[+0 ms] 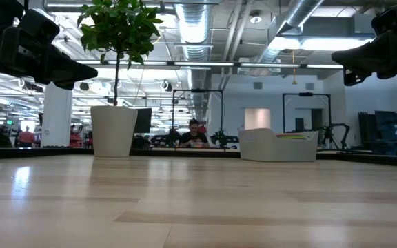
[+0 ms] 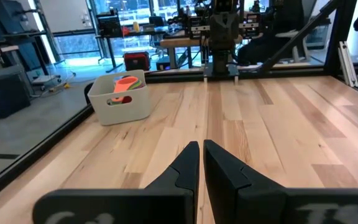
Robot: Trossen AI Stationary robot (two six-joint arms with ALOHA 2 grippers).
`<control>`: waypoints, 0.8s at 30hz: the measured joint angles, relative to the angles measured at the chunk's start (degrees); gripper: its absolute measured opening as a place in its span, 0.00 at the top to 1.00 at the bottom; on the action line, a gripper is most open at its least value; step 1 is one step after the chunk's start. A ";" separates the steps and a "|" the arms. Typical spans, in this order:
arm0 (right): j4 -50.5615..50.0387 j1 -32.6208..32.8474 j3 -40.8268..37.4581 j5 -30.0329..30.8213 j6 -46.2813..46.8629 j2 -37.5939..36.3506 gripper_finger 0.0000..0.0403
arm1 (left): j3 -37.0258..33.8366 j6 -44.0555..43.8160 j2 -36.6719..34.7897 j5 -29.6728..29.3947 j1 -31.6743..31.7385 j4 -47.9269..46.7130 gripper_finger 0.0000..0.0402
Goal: Nest measuring cups in basket
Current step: Return to Home Position
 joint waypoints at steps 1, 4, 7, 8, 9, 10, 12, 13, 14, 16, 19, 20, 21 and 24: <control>0.00 0.00 0.00 0.00 0.00 0.02 0.93 | 0.00 -0.02 0.00 0.00 0.01 -0.01 0.97; 0.00 0.00 0.00 0.00 -0.02 0.02 0.91 | 0.00 -0.02 0.00 0.00 0.00 0.00 0.97; 0.00 0.00 0.00 0.00 -0.02 0.02 0.91 | 0.00 -0.02 0.00 0.00 0.00 -0.01 0.97; 0.00 0.00 0.00 0.00 -0.02 0.02 0.90 | 0.00 -0.02 0.00 0.00 0.00 -0.02 0.97; 0.00 0.00 0.00 0.00 -0.02 0.02 0.90 | 0.00 -0.02 0.00 0.00 0.00 -0.01 0.97; 0.00 0.00 0.00 0.00 -0.02 0.02 0.90 | 0.00 -0.01 0.00 0.00 0.00 -0.02 0.97; 0.00 0.00 0.00 0.00 -0.02 0.02 0.90 | 0.00 -0.02 0.00 0.00 0.00 0.00 0.97; 0.00 0.00 0.00 0.00 -0.02 0.01 0.90 | 0.00 -0.02 0.00 0.00 0.00 0.00 0.97; 0.00 0.00 0.00 0.00 -0.02 0.02 0.90 | 0.00 -0.02 0.00 0.00 0.01 0.00 0.97; 0.00 0.00 0.00 0.00 -0.02 0.00 0.91 | 0.00 -0.02 0.00 0.00 0.00 -0.01 0.97; 0.00 0.00 -0.01 0.00 -0.02 0.02 0.92 | 0.00 -0.02 0.00 0.00 0.01 0.00 0.97; 0.00 0.00 0.00 0.00 -0.03 0.01 0.92 | 0.00 -0.02 0.00 0.00 0.01 0.00 0.97; 0.00 0.00 0.00 0.00 -0.03 0.02 0.92 | 0.00 -0.02 0.00 0.00 0.00 -0.01 0.97; 0.00 0.00 -0.01 0.00 -0.02 0.02 0.93 | 0.00 -0.02 0.00 0.02 0.02 -0.02 0.97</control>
